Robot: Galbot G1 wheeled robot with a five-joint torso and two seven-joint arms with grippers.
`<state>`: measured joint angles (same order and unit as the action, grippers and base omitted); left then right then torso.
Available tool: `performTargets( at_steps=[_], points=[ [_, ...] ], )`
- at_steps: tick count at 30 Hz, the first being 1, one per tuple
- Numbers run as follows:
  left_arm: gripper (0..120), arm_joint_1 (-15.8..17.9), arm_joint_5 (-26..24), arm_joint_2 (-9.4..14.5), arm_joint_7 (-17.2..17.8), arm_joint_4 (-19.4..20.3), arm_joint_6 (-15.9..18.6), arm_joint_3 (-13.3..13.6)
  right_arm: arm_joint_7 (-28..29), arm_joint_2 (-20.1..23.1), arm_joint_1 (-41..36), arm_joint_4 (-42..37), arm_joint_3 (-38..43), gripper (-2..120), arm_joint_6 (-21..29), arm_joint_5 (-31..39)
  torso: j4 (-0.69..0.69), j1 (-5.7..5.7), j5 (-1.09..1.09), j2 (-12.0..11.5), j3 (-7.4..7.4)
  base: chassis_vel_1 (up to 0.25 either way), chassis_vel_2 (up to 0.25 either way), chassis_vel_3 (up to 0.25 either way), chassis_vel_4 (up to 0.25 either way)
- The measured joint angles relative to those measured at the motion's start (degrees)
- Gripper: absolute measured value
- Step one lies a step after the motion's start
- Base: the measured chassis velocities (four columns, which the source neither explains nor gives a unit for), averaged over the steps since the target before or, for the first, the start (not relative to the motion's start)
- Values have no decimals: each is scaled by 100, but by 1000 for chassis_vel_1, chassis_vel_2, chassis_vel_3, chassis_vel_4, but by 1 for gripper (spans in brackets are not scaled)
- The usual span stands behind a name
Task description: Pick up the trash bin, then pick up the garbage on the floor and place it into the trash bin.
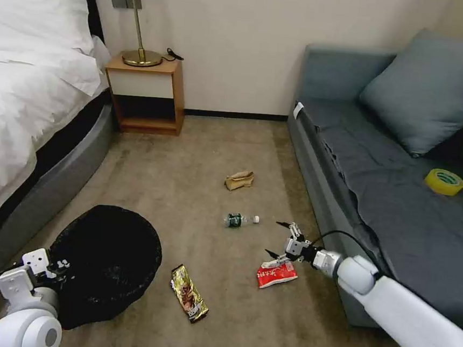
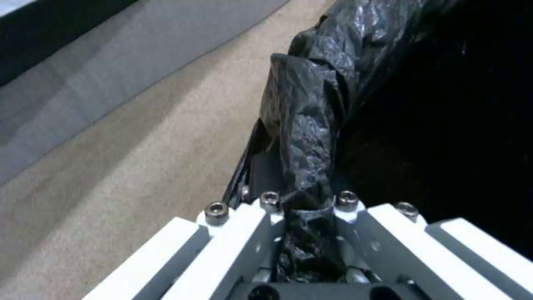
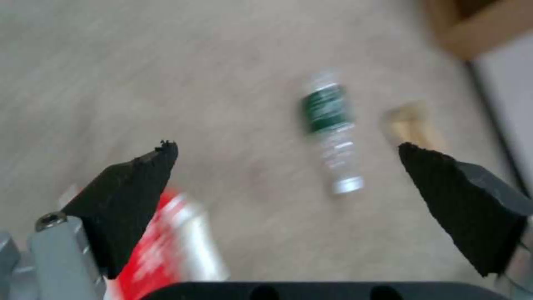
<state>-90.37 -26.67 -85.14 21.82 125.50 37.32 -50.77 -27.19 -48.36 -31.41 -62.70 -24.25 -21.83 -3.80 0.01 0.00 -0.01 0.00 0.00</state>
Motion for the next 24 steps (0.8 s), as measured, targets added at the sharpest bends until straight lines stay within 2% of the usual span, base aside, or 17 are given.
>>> performTargets(
  at_steps=[4,5,8,19,24],
  points=[
    [2,-4,10,-6,-3,-72,-28,-17,-587,-228,338,708,-317,100,-186,-471,-1,0,1,0,0,0,0,0,0],
    [2,-4,10,-6,-3,-72,-28,-17,-587,-228,338,708,-317,100,-186,-471,-1,0,1,0,0,0,0,0,0],
    [2,9,29,-26,-4,-99,-37,-18,-761,-533,569,1441,-368,100,-514,-1007,-1,0,1,0,0,0,0,0,0],
    [2,9,59,-41,-9,-153,-76,-20,-545,-1219,823,2693,-154,100,-830,-1515,-1,0,0,0,0,0,0,0,0],
    [2,-10,63,-40,-9,-168,-107,-31,-292,-1765,837,3205,88,98,-955,-1901,-1,0,-1,0,0,0,0,0,0]
  ],
)
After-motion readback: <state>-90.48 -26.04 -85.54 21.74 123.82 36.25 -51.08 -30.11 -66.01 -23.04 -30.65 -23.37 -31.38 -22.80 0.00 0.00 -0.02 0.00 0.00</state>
